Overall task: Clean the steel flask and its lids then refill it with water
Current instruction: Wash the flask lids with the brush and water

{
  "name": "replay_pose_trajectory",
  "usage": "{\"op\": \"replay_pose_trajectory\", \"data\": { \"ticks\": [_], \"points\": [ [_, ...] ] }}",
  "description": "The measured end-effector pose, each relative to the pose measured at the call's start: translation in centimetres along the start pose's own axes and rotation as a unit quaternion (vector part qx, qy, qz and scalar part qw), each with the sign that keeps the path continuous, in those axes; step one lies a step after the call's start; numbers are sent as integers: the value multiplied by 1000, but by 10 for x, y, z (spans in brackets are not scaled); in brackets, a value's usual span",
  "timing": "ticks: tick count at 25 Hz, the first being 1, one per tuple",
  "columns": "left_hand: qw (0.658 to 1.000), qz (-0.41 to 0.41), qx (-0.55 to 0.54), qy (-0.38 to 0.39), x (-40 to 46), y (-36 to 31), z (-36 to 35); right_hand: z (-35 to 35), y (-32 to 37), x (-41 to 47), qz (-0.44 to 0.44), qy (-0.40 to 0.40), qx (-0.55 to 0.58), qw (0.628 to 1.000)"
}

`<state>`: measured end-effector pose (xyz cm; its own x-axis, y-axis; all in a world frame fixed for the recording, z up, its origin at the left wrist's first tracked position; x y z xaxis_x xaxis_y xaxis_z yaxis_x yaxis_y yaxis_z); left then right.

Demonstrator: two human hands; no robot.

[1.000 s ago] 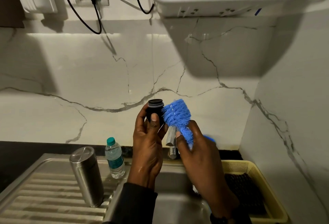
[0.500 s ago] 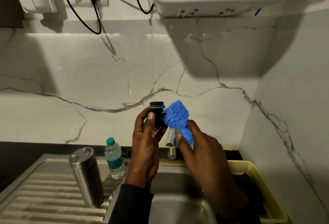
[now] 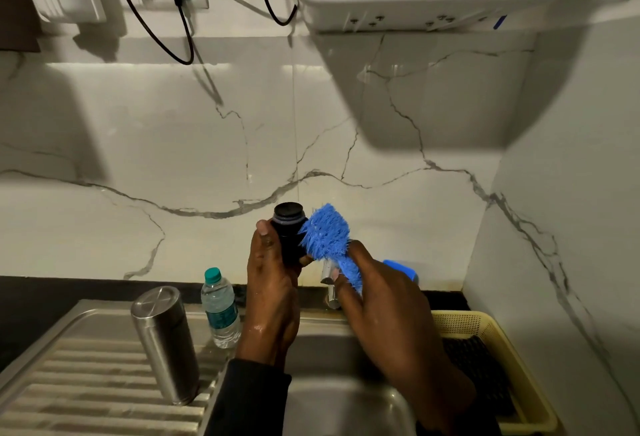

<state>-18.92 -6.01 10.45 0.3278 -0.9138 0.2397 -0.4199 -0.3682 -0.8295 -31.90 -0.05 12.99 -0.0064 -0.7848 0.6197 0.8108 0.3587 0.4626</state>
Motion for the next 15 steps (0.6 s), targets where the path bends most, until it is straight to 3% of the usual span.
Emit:
{"op": "replay_pose_trajectory", "data": {
  "ticks": [3,7,15],
  "points": [
    [999,35,-7,21,-3,2,-4,-2,-3,12,-11,5,-15,1000],
    [995,90,-46,-16,3,5,2,-7,0,0,-1,8,13,1000],
    [998,32,29,40,-3,3,-3,-9,-5,1,-30,5,8,1000]
  ]
}}
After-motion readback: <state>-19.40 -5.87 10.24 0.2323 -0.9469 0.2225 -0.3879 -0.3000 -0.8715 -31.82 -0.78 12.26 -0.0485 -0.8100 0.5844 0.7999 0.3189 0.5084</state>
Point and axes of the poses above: each hand's wrist, its own x-axis towards the middle knuckle, its own z-axis out of the back of the hand, y = z × x, the point moved 1 cm from there along x, towards the middle knuckle, and after that the axes turned 7 degrees about -y, right-handed, at the moved point
